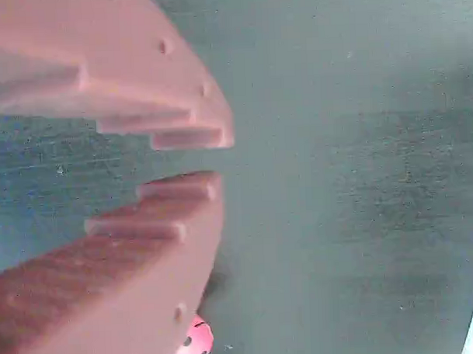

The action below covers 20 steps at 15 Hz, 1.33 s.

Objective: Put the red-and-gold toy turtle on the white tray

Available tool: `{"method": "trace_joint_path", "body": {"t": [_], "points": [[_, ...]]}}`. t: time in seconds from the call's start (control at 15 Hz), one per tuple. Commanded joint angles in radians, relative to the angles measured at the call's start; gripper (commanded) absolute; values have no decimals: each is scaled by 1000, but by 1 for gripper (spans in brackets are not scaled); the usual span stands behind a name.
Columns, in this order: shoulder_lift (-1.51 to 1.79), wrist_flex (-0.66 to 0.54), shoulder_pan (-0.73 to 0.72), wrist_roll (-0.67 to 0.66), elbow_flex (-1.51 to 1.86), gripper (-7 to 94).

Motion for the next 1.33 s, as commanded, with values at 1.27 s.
{"method": "trace_joint_path", "body": {"t": [1.27], "points": [[6,8,-29,-9,-5,0]]}}
